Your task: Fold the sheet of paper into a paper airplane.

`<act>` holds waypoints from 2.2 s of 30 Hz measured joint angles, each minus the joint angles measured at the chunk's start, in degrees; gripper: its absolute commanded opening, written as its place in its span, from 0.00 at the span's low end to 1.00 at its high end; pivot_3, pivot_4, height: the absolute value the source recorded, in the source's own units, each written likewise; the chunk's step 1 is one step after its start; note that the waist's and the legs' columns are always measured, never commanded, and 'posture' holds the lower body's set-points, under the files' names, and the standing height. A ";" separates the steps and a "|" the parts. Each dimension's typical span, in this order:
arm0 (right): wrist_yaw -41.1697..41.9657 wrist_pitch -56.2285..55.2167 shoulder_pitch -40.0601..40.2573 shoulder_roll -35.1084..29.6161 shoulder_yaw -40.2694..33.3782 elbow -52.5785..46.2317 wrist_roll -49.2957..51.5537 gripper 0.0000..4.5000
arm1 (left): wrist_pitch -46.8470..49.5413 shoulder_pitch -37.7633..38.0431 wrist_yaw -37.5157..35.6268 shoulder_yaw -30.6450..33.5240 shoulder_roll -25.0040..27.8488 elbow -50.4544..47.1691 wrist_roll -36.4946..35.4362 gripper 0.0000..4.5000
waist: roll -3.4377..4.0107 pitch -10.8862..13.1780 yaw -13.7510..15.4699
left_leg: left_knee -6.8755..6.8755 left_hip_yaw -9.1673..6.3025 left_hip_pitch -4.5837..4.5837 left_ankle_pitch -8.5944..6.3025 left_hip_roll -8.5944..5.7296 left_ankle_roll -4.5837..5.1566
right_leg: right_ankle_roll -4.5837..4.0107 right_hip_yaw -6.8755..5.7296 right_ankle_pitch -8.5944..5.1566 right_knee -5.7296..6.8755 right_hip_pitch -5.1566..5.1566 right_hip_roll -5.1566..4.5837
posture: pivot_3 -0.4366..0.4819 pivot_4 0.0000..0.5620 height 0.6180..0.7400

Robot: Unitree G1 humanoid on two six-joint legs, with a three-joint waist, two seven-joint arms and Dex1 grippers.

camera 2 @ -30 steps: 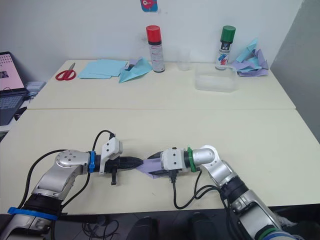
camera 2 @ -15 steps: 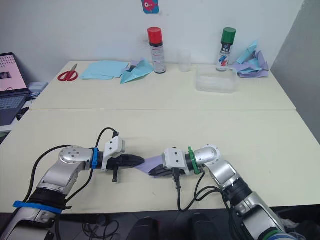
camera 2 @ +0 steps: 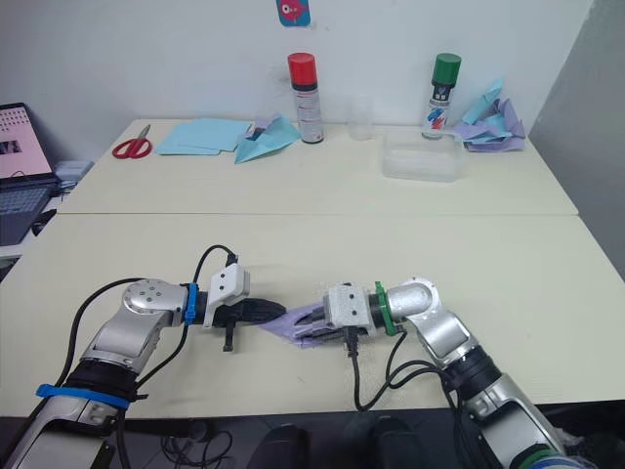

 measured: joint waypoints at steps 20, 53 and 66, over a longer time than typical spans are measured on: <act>-7.36 -18.48 -5.65 9.33 0.27 22.70 -7.59 0.48 | -0.01 0.25 0.09 0.20 -0.05 -0.12 0.00 0.00 | 0.00 0.00 -0.06 | -0.02 -0.01 0.01 0.00 0.03 0.00 | -0.04 0.04 -0.01 0.00 0.01 -0.01 | 0.48 0.27 1.00; -15.31 -11.15 -8.93 11.77 0.93 27.17 -14.77 0.01 | 2.28 2.87 2.81 2.70 1.50 -4.07 -0.08 0.00 | 0.01 0.00 -0.25 | -0.12 -0.02 -0.01 0.00 0.07 0.00 | -0.22 0.02 -0.12 0.00 -0.06 -0.03 | 0.48 0.27 1.00; -16.41 -11.89 -9.17 11.78 1.44 28.07 -15.51 0.01 | 13.94 13.39 10.32 5.91 1.04 -23.40 -4.26 0.00 | 0.01 0.01 -0.31 | -0.22 -0.06 -0.02 -0.01 0.09 0.00 | -0.29 -0.02 -0.18 0.00 -0.10 -0.16 | 0.48 0.27 1.00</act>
